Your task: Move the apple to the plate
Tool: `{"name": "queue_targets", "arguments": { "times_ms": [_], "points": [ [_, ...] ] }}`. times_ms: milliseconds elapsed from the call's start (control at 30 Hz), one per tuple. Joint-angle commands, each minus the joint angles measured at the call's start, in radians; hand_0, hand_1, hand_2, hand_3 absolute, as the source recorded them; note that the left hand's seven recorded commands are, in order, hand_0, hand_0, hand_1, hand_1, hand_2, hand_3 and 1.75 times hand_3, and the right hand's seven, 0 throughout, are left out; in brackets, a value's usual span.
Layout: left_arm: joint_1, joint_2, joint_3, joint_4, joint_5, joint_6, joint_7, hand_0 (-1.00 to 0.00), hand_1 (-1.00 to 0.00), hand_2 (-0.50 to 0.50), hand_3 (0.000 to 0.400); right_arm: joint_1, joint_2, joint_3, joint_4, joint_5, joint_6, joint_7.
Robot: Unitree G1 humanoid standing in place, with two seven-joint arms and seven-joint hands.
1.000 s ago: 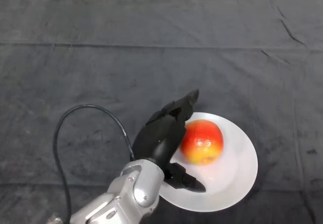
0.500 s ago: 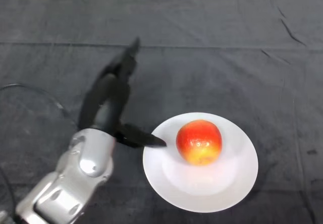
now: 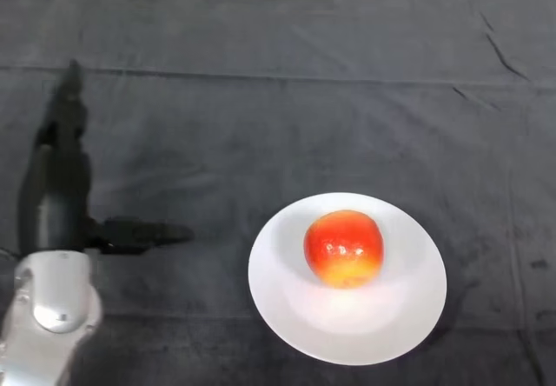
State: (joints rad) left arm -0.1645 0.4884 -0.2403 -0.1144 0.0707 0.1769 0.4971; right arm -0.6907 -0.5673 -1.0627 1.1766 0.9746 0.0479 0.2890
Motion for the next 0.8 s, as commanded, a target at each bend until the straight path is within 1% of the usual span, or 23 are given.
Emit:
{"name": "queue_targets", "arguments": {
  "times_ms": [33, 433, 667, 800],
  "points": [
    [0.031, 0.043, 0.060, -0.028, -0.010, -0.044, 0.024, 0.00, 0.00, 0.00, 0.000, -0.014, -0.021, 0.0013, -0.004, 0.0203, -0.009, -0.0011],
    [0.139, 0.063, 0.286, 0.056, -0.062, -0.191, 0.037, 0.00, 0.00, 0.00, 0.000, -0.013, -0.020, 0.0022, -0.007, 0.0201, -0.008, -0.0025],
    [0.165, 0.051, 0.380, 0.116, -0.077, -0.258, 0.050, 0.00, 0.00, 0.00, 0.000, -0.013, -0.020, 0.0025, -0.008, 0.0202, -0.008, -0.0032],
    [0.172, 0.036, 0.427, 0.166, -0.086, -0.312, 0.061, 0.00, 0.00, 0.00, 0.000, -0.013, -0.020, 0.0026, -0.008, 0.0202, -0.008, -0.0034]
  ]
}}
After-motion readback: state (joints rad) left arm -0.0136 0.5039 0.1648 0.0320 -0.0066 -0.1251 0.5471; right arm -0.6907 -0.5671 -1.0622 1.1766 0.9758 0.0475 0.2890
